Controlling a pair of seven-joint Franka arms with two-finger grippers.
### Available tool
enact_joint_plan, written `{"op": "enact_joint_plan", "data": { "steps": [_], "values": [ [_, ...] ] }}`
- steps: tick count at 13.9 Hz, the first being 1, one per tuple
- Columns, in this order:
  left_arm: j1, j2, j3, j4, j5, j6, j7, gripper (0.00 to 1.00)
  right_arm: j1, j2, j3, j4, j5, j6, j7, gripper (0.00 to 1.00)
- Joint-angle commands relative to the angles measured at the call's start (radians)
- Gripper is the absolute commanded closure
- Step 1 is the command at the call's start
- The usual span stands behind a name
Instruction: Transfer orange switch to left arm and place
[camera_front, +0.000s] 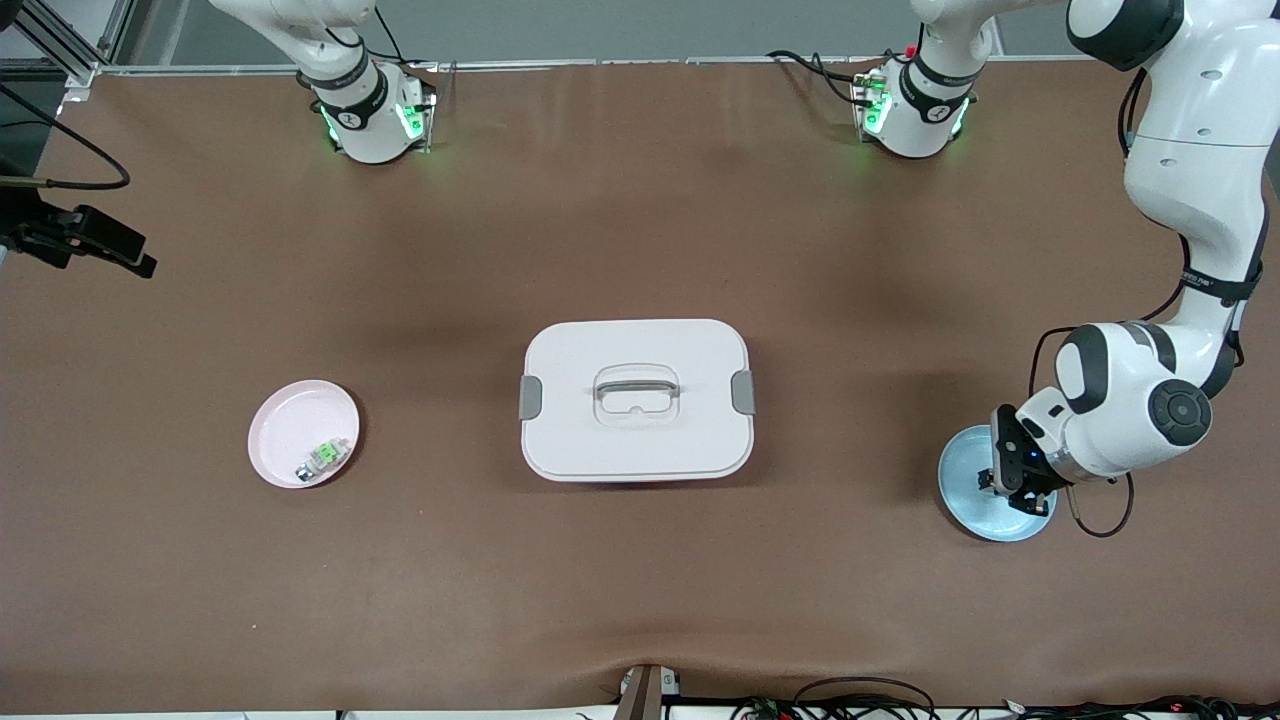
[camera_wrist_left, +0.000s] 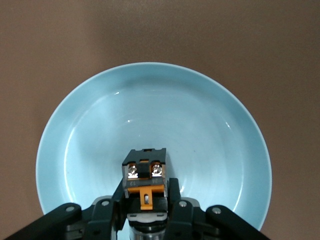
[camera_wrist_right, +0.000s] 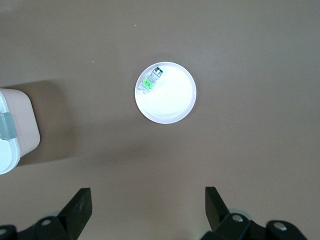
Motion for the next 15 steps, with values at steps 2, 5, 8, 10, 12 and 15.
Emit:
{"op": "enact_joint_plan", "data": {
  "steps": [2,5,8,10,12,15],
  "values": [
    [0.001,0.008,-0.002,0.005,-0.058,0.01,0.022,0.72,0.084,-0.028,-0.085,-0.029,0.011,0.005,0.02,0.0],
    [0.001,0.017,-0.002,0.007,-0.093,0.01,0.025,0.0,0.084,-0.028,-0.084,-0.027,0.011,0.005,0.02,0.0],
    [0.001,0.008,-0.002,0.01,-0.093,0.009,0.03,0.0,0.083,-0.023,-0.082,-0.02,0.011,0.007,0.022,0.0],
    [0.004,-0.009,-0.004,0.013,-0.095,-0.011,0.028,0.0,0.081,-0.023,-0.084,-0.02,0.013,0.005,0.022,0.0],
    [0.002,-0.038,-0.009,0.028,-0.101,-0.066,-0.008,0.0,0.08,-0.023,-0.085,-0.018,0.013,0.008,0.022,0.0],
    [0.012,-0.05,-0.009,0.105,-0.104,-0.212,-0.116,0.0,0.08,-0.021,-0.085,-0.018,0.013,0.005,0.022,0.0]
  ]
}}
